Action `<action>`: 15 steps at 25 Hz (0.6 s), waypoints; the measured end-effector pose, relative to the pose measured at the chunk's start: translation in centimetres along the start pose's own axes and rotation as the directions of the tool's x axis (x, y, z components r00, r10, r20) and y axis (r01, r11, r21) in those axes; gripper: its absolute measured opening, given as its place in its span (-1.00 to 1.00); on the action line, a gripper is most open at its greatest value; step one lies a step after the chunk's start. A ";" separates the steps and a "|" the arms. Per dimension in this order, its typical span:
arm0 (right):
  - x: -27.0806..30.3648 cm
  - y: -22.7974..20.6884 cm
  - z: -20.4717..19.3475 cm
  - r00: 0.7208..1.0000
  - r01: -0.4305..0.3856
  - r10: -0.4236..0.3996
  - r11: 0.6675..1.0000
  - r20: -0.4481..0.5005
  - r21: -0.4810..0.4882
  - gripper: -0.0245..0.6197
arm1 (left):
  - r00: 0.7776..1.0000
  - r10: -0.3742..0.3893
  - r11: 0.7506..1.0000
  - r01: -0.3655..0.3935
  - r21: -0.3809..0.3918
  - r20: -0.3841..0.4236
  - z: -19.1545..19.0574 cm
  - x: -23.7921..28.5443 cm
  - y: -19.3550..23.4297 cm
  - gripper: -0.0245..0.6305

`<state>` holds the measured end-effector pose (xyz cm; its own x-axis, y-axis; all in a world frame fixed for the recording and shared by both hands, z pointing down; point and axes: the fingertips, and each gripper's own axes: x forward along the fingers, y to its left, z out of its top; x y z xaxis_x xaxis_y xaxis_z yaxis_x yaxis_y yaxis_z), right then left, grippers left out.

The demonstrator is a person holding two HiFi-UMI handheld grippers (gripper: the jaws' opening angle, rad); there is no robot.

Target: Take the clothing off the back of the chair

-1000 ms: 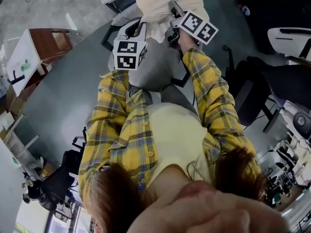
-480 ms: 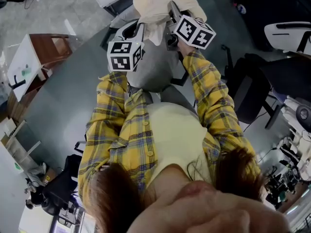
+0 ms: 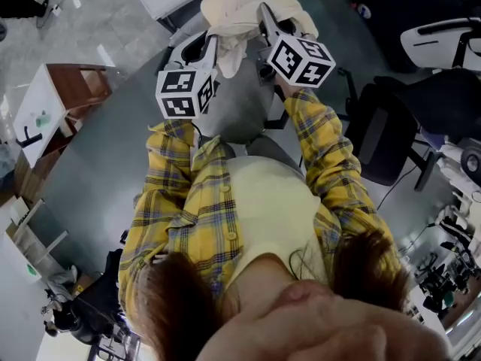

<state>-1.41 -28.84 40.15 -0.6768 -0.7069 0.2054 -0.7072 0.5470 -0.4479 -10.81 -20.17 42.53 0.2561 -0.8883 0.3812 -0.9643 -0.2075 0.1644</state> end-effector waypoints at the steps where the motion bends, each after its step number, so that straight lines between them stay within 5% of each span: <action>1: -0.4 0.4 0.2 1.000 0.000 0.000 1.000 0.008 -0.005 -0.84 | 1.000 -0.003 1.000 0.003 0.003 0.005 0.2 -0.4 -0.1 -0.82; 15: -5.9 7.0 3.2 0.992 -0.051 0.067 0.989 0.108 -0.137 -0.84 | 0.994 -0.043 0.999 0.040 0.029 0.102 3.9 -5.8 -1.1 -0.83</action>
<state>-1.67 -22.28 32.98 -0.6963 -0.7133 0.0797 -0.6928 0.6389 -0.3345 -11.52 -16.36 36.56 0.2890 -0.9158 0.2791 -0.9549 -0.2548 0.1526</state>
